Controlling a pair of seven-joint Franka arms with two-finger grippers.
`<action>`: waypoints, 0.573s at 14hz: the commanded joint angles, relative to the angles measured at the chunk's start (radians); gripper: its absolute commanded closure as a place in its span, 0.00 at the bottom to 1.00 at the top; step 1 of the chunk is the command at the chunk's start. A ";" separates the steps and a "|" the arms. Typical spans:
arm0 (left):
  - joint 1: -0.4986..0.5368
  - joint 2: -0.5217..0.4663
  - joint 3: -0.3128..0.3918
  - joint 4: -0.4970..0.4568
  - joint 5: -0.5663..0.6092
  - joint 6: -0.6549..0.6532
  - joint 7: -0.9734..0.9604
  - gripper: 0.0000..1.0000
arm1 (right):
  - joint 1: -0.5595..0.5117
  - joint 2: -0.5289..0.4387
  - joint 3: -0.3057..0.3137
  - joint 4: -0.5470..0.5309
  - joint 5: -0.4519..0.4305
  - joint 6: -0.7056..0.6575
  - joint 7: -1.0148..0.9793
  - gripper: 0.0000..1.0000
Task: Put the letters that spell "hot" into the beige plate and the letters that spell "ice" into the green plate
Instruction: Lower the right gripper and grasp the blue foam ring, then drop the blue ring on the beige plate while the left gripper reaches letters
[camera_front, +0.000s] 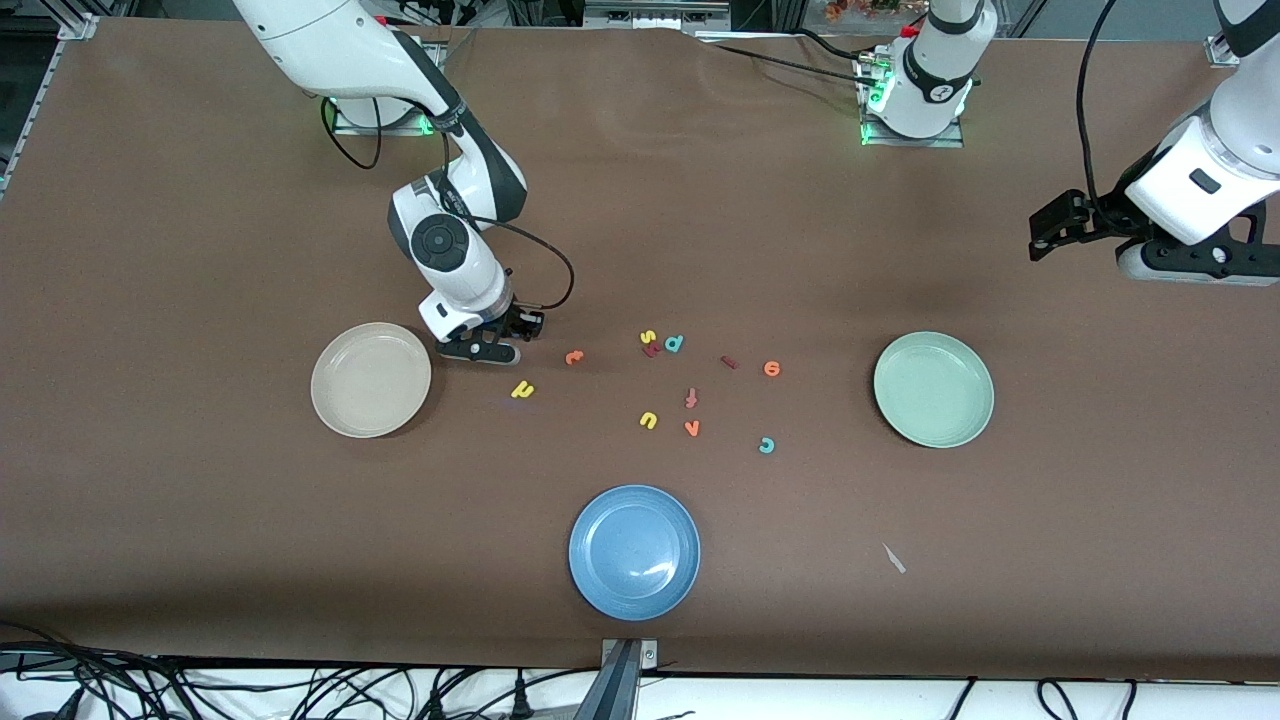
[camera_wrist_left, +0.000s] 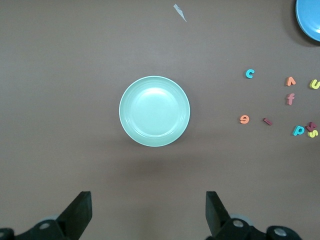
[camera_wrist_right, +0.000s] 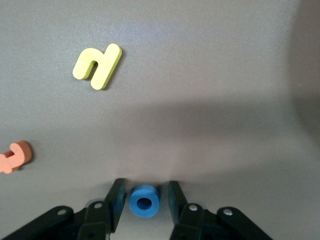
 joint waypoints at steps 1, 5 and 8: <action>0.005 0.005 0.001 0.014 0.015 -0.012 0.010 0.00 | -0.005 0.013 0.001 0.016 -0.005 -0.010 -0.013 0.64; -0.010 0.031 -0.002 0.016 0.003 0.020 0.008 0.00 | -0.005 0.014 0.003 0.016 -0.005 -0.008 -0.011 0.70; -0.036 0.086 -0.005 0.019 -0.001 0.024 0.022 0.00 | -0.003 0.013 0.003 0.022 -0.005 -0.011 -0.013 0.76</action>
